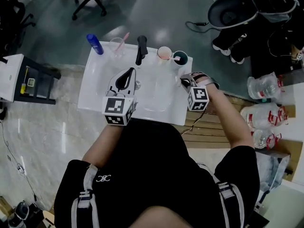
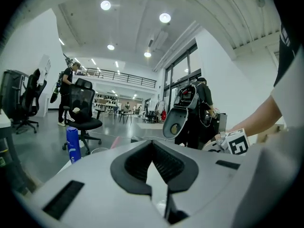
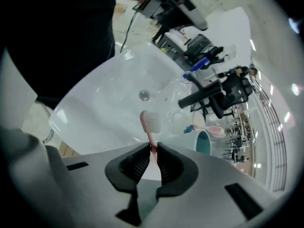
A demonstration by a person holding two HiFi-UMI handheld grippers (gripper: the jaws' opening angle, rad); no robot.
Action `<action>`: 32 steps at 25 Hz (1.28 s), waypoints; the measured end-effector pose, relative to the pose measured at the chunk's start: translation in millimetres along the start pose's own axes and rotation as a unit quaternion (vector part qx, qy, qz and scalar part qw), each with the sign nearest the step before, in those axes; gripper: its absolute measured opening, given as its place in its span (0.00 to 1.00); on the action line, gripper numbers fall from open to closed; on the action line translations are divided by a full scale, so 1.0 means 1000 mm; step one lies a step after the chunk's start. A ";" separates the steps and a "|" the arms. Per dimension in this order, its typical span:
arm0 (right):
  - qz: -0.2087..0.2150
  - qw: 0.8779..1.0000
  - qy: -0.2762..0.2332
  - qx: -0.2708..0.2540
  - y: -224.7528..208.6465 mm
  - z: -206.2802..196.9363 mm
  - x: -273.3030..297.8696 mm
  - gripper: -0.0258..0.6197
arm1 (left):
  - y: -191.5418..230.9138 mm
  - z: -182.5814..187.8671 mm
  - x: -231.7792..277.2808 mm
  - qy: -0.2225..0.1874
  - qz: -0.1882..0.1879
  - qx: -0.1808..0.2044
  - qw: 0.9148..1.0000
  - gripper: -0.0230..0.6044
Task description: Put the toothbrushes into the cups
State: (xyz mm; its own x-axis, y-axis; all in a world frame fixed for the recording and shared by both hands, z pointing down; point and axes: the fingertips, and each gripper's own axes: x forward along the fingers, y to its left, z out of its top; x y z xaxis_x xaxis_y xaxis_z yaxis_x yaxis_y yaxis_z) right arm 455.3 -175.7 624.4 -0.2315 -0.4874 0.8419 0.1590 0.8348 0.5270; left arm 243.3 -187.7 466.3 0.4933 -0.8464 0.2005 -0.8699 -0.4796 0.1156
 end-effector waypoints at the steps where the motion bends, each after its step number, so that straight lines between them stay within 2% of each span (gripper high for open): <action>1: -0.007 0.999 -0.015 0.035 -0.005 0.006 -0.010 0.14 | -0.003 0.003 0.002 -0.001 -0.006 0.003 1.000 0.06; 3: -0.019 0.994 -0.044 0.103 -0.016 0.014 -0.029 0.14 | -0.009 0.009 0.005 -0.003 -0.018 0.009 1.000 0.06; 5: -0.028 0.982 -0.076 0.169 -0.027 0.021 -0.047 0.14 | -0.015 0.013 0.008 -0.005 -0.029 0.016 0.999 0.06; 7: -0.036 0.965 -0.110 0.236 -0.039 0.026 -0.064 0.14 | -0.020 0.018 0.012 -0.007 -0.039 0.020 0.999 0.06; 9: -0.048 0.942 -0.145 0.297 -0.052 0.029 -0.082 0.14 | -0.023 0.023 0.015 -0.010 -0.047 0.023 0.999 0.06; 12: -0.083 0.901 -0.193 0.381 -0.076 0.026 -0.109 0.14 | -0.026 0.030 0.018 -0.013 -0.055 0.022 0.998 0.06; 16: -0.154 0.823 -0.260 0.480 -0.119 0.015 -0.148 0.14 | -0.028 0.034 0.021 -0.016 -0.058 0.023 0.998 0.06; 17: -0.173 0.807 -0.267 0.497 -0.129 0.010 -0.155 0.14 | -0.028 0.035 0.022 -0.015 -0.059 0.024 0.998 0.06; 19: -0.205 0.784 -0.266 0.522 -0.143 -0.002 -0.161 0.13 | -0.029 0.035 0.023 -0.015 -0.060 0.025 0.998 0.06; 22: -0.219 0.763 -0.250 0.555 -0.153 -0.017 -0.152 0.13 | -0.029 0.035 0.023 -0.016 -0.060 0.028 0.998 0.06; 32: -0.184 0.703 -0.211 0.654 -0.147 -0.034 -0.093 0.14 | -0.018 0.033 0.013 -0.017 -0.043 0.025 0.999 0.06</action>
State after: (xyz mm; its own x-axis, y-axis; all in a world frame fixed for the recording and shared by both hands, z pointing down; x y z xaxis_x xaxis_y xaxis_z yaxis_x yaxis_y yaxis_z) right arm 486.0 -261.6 472.4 -0.3344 -0.8428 0.4217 -0.9403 0.3282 -0.0897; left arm 265.5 -197.1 434.6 0.5669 -0.8085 0.1578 -0.8235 -0.5615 0.0815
